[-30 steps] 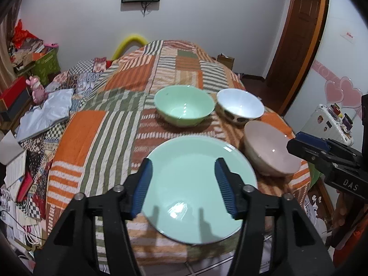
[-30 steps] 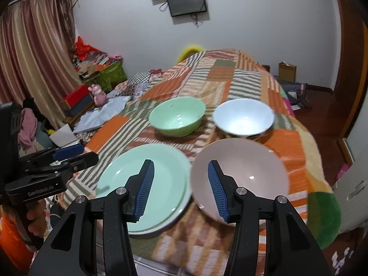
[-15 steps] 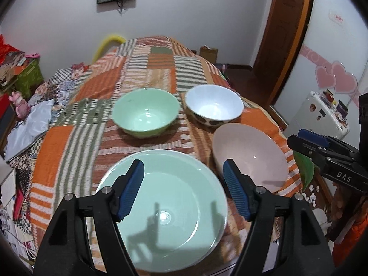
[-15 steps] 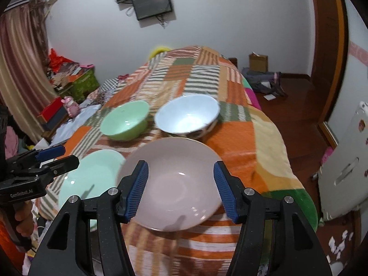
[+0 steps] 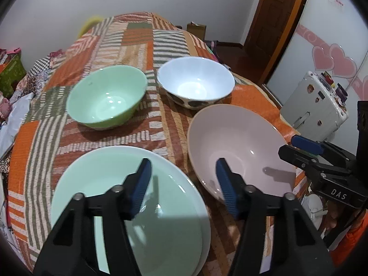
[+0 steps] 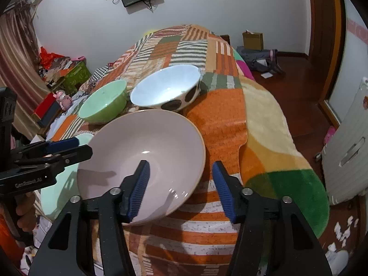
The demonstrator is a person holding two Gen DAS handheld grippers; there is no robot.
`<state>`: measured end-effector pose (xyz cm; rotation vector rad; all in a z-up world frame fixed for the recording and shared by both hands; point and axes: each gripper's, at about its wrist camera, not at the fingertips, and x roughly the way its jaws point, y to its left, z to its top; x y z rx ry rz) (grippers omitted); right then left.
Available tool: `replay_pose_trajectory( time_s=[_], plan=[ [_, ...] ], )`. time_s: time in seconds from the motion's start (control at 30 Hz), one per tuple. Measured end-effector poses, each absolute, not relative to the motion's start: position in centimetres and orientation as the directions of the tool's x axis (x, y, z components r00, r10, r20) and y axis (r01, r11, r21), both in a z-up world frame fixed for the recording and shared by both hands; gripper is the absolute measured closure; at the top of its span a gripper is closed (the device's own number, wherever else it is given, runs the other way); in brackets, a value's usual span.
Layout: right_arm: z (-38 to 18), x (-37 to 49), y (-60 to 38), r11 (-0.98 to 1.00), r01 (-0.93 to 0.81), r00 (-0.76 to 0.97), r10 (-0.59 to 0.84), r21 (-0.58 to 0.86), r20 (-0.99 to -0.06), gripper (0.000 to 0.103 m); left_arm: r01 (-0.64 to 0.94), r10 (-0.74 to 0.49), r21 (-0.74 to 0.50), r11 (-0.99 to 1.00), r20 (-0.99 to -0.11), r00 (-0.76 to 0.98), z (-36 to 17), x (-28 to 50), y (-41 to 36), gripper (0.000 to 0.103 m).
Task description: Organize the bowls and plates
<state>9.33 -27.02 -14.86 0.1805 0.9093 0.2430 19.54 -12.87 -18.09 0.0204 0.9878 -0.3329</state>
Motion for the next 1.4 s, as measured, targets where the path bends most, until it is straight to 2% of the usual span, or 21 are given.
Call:
replay_pose_trajectory(
  time_s=[0.23, 0.4, 0.9, 1.4],
  plan=[
    [-15.9, 9.5, -27.2, 0.950, -0.132, 0.560, 0.308, 0.284, -0.769, 0.069, 0.315, -0.304, -0.168, 0.934, -0.837, 0.454, -19.4, 20.5, -14.1, 0.073],
    [-16.7, 9.9, -27.0, 0.942, -0.142, 0.535, 0.330, 0.303, -0.778, 0.070, 0.333, -0.321, -0.182, 0.925, -0.844, 0.430, -20.1, 20.9, -14.9, 0.079],
    [-15.9, 9.7, -26.4, 0.943, -0.115, 0.551, 0.321, 0.311, -0.770, 0.073, 0.342, -0.308, -0.160, 0.926, -0.845, 0.438, -19.9, 20.3, -15.3, 0.079],
    [-11.8, 9.4, -23.4, 0.943, -0.168, 0.620, 0.328, 0.288, -0.713, 0.073, 0.315, -0.329, -0.180, 0.932, -0.785, 0.525, -16.1, 17.8, -11.9, 0.079]
  ],
)
